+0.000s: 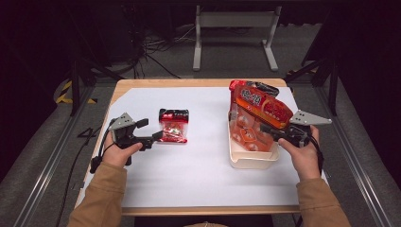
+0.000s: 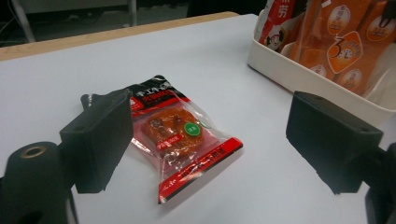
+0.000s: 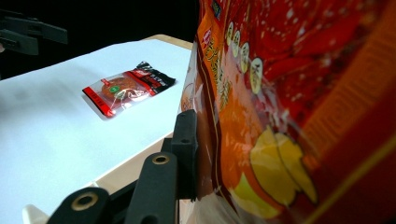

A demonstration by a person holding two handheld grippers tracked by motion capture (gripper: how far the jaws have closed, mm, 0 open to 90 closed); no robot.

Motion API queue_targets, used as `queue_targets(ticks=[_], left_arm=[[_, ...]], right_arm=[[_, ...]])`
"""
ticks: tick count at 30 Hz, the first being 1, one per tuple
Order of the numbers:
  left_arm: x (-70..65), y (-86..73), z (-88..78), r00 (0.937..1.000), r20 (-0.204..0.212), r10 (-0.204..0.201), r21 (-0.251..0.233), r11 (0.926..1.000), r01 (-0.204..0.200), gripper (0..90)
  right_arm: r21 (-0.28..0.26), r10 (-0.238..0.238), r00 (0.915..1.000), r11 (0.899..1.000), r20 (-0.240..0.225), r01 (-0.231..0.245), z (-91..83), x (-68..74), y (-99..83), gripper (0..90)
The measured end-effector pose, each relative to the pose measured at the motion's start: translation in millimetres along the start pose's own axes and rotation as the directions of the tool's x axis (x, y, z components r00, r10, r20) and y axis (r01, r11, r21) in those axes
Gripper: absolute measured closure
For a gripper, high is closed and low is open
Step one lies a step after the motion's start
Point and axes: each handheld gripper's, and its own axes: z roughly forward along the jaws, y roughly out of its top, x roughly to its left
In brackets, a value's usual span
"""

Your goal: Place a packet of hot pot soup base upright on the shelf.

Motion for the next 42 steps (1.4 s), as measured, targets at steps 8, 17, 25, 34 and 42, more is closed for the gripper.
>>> queue_targets(ticks=[8,17,25,34,42], left_arm=[[2.1,1.6,2.9,1.0000,-0.003,0.000,-0.009,1.0000,0.000,13.0],[5.3,2.9,3.9,1.0000,-0.002,-0.005,-0.009,1.0000,0.005,9.9],[6.9,4.0,3.0,0.9999,-0.016,0.003,-0.009,1.0000,-0.003,12.7],[8.6,4.3,5.0,0.9980,-0.053,0.035,0.047,0.9984,-0.032,15.6],[13.3,3.8,5.4,0.9985,-0.049,0.024,0.050,0.9985,-0.022,20.9]], right_arm=[[-0.016,0.015,0.9994,1.000,0.030,-0.015,-4.2,4.5,1.4,56.3],[-0.039,0.042,0.9973,0.998,0.060,-0.040,-19.9,6.0,2.7,45.4],[-0.030,0.027,0.9952,0.999,0.094,-0.024,-36.5,5.8,3.6,40.2],[-0.002,-0.017,0.9941,1.000,0.107,0.017,-57.9,8.1,5.7,39.2],[0.029,-0.057,0.9919,0.998,0.114,0.054,-79.4,7.0,7.0,42.6]])
